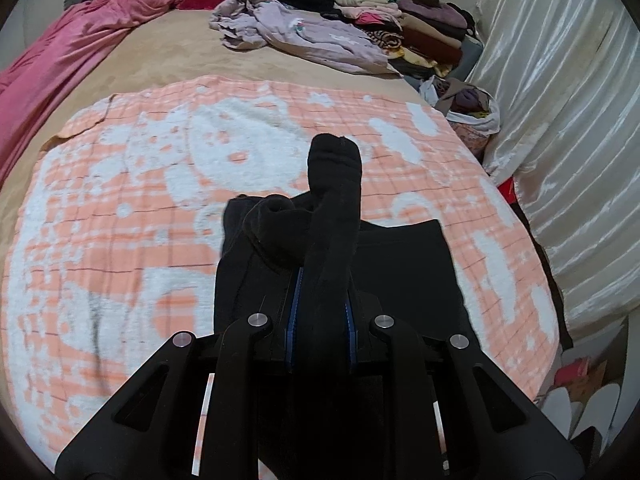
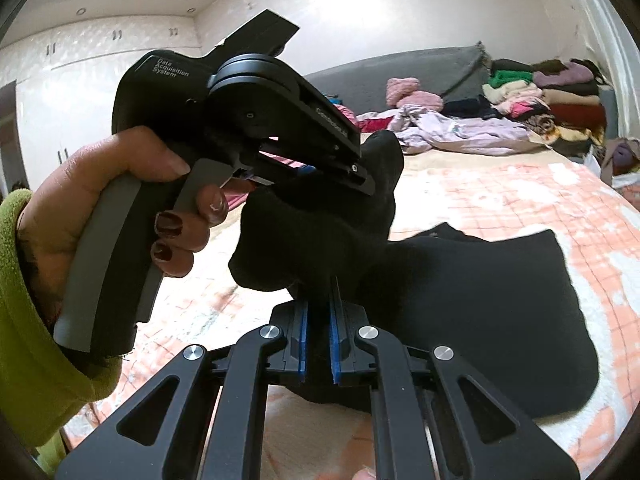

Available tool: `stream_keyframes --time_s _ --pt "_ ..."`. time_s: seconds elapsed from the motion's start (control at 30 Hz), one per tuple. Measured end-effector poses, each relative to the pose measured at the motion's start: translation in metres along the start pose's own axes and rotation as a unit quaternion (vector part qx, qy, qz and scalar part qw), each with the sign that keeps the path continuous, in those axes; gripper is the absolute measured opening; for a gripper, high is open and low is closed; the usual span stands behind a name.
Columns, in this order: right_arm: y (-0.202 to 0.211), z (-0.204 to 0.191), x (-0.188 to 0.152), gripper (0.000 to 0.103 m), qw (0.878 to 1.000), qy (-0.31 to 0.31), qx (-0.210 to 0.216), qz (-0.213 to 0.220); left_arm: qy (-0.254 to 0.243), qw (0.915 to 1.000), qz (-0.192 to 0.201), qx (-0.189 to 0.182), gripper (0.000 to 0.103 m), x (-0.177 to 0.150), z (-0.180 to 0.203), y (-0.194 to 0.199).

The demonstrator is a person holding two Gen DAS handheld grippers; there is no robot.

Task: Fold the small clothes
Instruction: 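Lift the held shirt edge and fold it over onto the shirt with both tools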

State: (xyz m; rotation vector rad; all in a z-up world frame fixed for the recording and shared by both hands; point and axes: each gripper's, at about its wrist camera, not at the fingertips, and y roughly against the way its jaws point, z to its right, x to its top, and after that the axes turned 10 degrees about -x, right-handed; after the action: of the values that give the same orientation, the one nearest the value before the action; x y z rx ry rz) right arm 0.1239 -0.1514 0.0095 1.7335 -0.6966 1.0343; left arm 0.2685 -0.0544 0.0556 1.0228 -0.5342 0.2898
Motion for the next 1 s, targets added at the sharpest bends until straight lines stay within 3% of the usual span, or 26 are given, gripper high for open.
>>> stream_keyframes --time_s 0.3,0.4,0.6,0.73,0.8,0.93,1.0 --pt "0.021 0.046 -0.003 0.007 0.998 -0.056 -0.027 -0.001 0.003 0.9995 -0.027 -0.019 0.01 0.008 0.047 -0.048" --pt "0.026 0.063 -0.009 0.007 0.996 -0.079 -0.038 -0.007 0.002 0.9986 -0.041 -0.033 0.006 0.005 0.066 -0.068" --pt "0.04 0.101 -0.023 0.007 0.99 -0.12 -0.064 -0.025 0.001 0.9964 -0.072 -0.045 0.006 -0.007 0.091 -0.109" --pt "0.037 0.126 -0.037 0.007 0.982 -0.154 -0.078 -0.081 0.003 0.9959 -0.053 -0.073 0.007 -0.008 0.088 -0.097" --pt "0.034 0.14 -0.044 0.008 0.975 -0.184 -0.075 -0.104 -0.006 0.9957 -0.041 -0.083 0.012 -0.006 0.087 -0.082" --pt "0.038 0.157 -0.047 0.011 0.966 -0.229 -0.061 -0.107 -0.032 0.9975 -0.005 -0.063 0.018 -0.004 0.076 -0.047" --pt "0.041 0.158 -0.039 0.026 0.967 -0.23 -0.056 -0.099 -0.039 0.9985 0.005 -0.039 0.021 -0.006 0.06 -0.033"
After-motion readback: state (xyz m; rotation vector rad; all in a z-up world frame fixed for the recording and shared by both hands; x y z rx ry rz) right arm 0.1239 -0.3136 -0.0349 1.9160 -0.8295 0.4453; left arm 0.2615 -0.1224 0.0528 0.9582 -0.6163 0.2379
